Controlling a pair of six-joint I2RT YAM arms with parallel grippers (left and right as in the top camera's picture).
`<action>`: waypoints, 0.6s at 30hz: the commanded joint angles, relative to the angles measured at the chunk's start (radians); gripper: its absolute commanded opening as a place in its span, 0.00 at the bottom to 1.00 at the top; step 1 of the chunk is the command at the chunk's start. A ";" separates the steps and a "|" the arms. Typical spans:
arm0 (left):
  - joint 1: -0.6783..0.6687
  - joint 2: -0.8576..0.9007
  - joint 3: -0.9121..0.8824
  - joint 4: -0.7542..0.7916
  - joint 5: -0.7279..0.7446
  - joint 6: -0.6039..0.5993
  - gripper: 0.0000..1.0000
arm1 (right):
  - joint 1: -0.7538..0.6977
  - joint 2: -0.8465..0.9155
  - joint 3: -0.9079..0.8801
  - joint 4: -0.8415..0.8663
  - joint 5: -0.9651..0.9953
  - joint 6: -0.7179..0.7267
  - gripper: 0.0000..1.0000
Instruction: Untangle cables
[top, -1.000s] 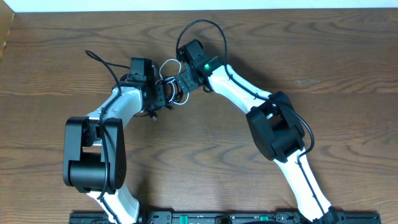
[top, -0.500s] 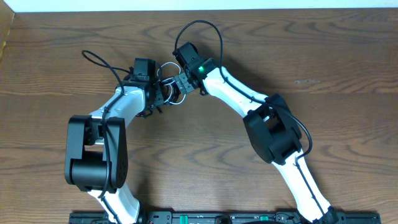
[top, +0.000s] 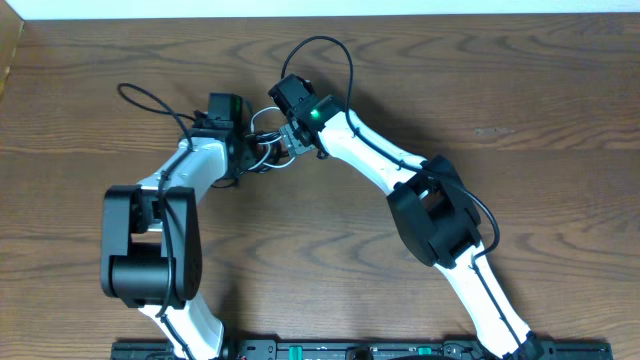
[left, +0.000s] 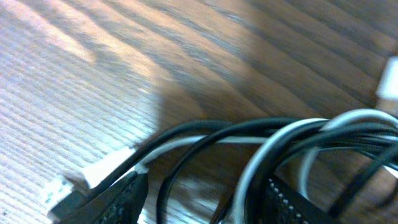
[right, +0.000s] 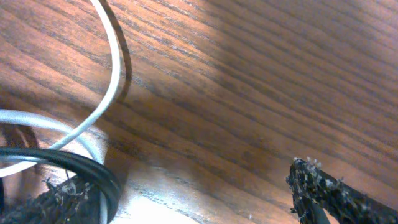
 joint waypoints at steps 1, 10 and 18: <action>0.104 0.055 -0.045 -0.056 -0.111 -0.016 0.57 | -0.065 0.097 -0.060 -0.056 0.270 0.000 0.87; 0.189 0.055 -0.045 -0.079 -0.068 -0.060 0.61 | -0.078 0.097 -0.049 -0.093 0.270 0.035 0.88; 0.262 0.055 -0.045 0.003 0.477 0.159 0.08 | -0.098 0.095 -0.032 -0.110 0.085 -0.012 0.93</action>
